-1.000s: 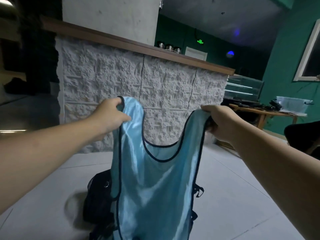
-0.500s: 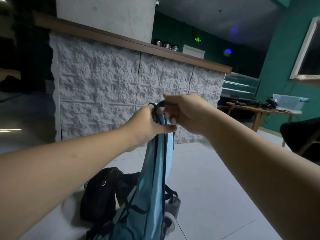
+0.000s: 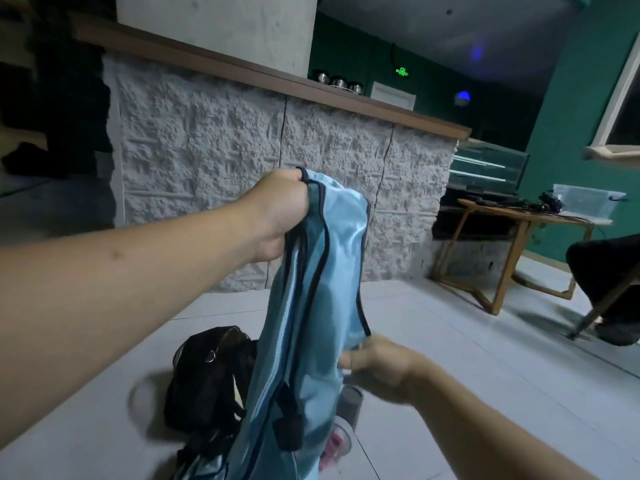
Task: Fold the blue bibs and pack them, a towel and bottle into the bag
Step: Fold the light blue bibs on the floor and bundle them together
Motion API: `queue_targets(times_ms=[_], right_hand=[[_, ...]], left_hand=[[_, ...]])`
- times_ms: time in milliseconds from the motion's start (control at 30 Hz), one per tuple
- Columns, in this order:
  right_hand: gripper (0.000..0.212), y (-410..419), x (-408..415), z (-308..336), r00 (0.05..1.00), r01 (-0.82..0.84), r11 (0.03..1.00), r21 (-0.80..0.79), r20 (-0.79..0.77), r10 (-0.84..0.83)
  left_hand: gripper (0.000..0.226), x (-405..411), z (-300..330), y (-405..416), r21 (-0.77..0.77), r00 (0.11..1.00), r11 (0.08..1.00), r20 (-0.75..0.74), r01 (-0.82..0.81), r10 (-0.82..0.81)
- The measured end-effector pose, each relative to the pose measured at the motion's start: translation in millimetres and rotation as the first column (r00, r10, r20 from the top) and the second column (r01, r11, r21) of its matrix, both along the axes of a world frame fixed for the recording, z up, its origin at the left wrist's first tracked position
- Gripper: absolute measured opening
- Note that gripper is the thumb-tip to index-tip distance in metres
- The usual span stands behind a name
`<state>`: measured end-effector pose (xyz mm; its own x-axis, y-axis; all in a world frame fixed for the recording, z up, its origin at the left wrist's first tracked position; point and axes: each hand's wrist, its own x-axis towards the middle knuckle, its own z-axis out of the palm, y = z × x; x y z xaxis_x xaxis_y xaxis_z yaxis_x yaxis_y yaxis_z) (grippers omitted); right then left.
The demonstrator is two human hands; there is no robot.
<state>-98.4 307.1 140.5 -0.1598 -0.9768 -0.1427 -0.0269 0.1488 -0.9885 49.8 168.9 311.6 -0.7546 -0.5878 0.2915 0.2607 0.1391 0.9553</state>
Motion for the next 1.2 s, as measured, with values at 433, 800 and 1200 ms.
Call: queue_targets(times_ms=[433,800,1200], right_hand=[[0.028,-1,34,17,0.971,0.178,0.979,-0.098,0.181,-0.158],[0.044,-32,22,27,0.838,0.490,0.872,0.007,0.273,-0.473],[0.025,-61,-4,32,0.760,0.650,0.759,-0.038,0.034,-0.649]], left_hand=[[0.036,32,-79,-113,0.411,0.914,0.833,0.324,-0.370,0.246],[0.086,29,-174,-102,0.785,0.993,0.609,0.075,-0.113,0.088],[0.042,4,-190,-35,0.267,0.933,0.962,0.328,0.058,-0.147]])
